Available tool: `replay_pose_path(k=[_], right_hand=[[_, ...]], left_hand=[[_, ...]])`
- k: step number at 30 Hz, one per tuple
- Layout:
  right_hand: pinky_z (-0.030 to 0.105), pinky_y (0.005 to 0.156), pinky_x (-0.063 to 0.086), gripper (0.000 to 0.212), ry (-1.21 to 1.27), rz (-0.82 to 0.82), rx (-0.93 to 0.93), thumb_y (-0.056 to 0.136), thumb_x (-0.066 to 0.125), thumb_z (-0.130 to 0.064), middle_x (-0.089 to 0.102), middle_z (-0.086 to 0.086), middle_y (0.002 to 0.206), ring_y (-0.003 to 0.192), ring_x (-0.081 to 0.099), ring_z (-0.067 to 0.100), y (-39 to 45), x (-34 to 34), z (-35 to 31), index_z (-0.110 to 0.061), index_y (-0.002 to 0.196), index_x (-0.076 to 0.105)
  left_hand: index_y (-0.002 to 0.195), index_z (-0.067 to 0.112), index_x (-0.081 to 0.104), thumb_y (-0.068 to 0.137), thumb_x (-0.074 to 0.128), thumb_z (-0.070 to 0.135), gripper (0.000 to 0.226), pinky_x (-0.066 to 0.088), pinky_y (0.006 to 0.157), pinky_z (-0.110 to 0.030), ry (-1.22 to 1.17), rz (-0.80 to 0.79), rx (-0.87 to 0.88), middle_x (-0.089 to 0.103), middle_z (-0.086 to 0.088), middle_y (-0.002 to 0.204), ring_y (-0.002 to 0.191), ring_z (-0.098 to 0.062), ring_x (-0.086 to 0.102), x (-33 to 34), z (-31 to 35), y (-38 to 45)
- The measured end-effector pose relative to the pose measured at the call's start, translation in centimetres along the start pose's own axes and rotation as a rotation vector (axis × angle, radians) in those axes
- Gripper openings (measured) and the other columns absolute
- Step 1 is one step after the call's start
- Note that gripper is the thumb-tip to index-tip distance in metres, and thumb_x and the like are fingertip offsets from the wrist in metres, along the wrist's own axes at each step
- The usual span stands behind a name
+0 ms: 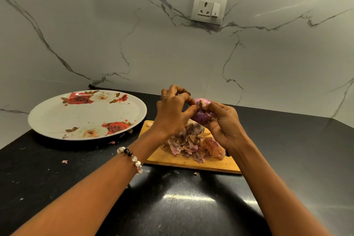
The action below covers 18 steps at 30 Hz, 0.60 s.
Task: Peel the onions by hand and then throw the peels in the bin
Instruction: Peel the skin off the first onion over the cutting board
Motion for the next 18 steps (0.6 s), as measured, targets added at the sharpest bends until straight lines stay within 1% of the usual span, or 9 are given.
replay_pose_path(k=[2, 4, 6, 8, 11, 16, 18], right_hand=[[0.044, 0.081, 0.06, 0.033, 0.012, -0.009, -0.013, 0.089, 0.059, 0.003, 0.066, 0.028, 0.111, 0.1, 0.068, 0.037, -0.01, 0.16, -0.33, 0.016, 0.119, 0.057], [0.04, 0.073, 0.061, 0.034, 0.011, -0.018, -0.026, 0.087, 0.061, 0.004, 0.068, 0.026, 0.105, 0.091, 0.07, 0.033, -0.03, 0.29, -0.54, 0.015, 0.119, 0.056], [0.039, 0.07, 0.061, 0.039, 0.011, -0.016, -0.034, 0.082, 0.064, 0.004, 0.068, 0.025, 0.102, 0.087, 0.072, 0.031, -0.1, 0.36, -0.56, 0.013, 0.119, 0.056], [0.044, 0.075, 0.061, 0.048, 0.001, -0.013, -0.037, 0.074, 0.068, 0.001, 0.067, 0.026, 0.106, 0.091, 0.071, 0.033, -0.1, 0.34, -0.48, 0.011, 0.12, 0.055], [0.053, 0.086, 0.056, 0.05, -0.05, -0.003, -0.04, 0.074, 0.07, 0.0, 0.065, 0.027, 0.114, 0.102, 0.068, 0.038, 0.05, 0.16, -0.25, 0.01, 0.121, 0.056], [0.051, 0.091, 0.055, 0.063, -0.096, 0.023, -0.051, 0.062, 0.076, -0.009, 0.063, 0.027, 0.119, 0.107, 0.065, 0.036, 0.19, -0.01, -0.04, 0.008, 0.119, 0.058], [0.048, 0.089, 0.056, 0.059, -0.108, 0.021, -0.049, 0.063, 0.075, -0.008, 0.063, 0.027, 0.118, 0.106, 0.066, 0.036, 0.23, -0.04, 0.05, 0.008, 0.118, 0.06]], left_hand=[[0.095, 0.012, 0.071, 0.082, 0.073, 0.03, 0.022, 0.045, 0.09, -0.044, -0.022, 0.082, -0.01, 0.055, -0.006, 0.113, 0.11, -0.02, 0.043, -0.67, 0.11, -0.13], [0.093, 0.011, 0.072, 0.079, 0.076, 0.029, 0.023, 0.046, 0.087, -0.039, -0.033, 0.114, -0.019, 0.058, -0.006, 0.11, 0.108, -0.019, 0.045, -0.82, 0.21, -0.27], [0.092, 0.01, 0.073, 0.078, 0.077, 0.028, 0.023, 0.044, 0.086, -0.033, -0.037, 0.125, -0.034, 0.059, -0.006, 0.11, 0.108, -0.018, 0.045, -0.87, 0.15, -0.36], [0.092, 0.01, 0.073, 0.078, 0.076, 0.028, 0.023, 0.041, 0.084, -0.029, -0.045, 0.114, -0.058, 0.059, -0.005, 0.11, 0.109, -0.017, 0.044, -0.86, -0.11, -0.36], [0.094, 0.01, 0.073, 0.08, 0.074, 0.029, 0.023, 0.038, 0.083, -0.026, -0.057, 0.078, -0.072, 0.057, -0.005, 0.112, 0.11, -0.016, 0.041, -0.67, -0.42, -0.22], [0.094, 0.012, 0.073, 0.085, 0.069, 0.029, 0.019, 0.038, 0.093, -0.036, 0.005, 0.031, -0.051, 0.051, -0.003, 0.119, 0.114, -0.015, 0.033, -0.23, -0.33, -0.18], [0.095, 0.013, 0.071, 0.088, 0.066, 0.029, 0.018, 0.032, 0.09, -0.033, 0.06, 0.006, -0.029, 0.047, -0.002, 0.123, 0.113, -0.012, 0.028, -0.05, -0.11, -0.15]])
Point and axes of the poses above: each hand's wrist, its own y-axis towards the middle knuckle, its own x-axis out of the palm, z = x × y, the point moved 9 cm from there along y, towards the middle knuckle
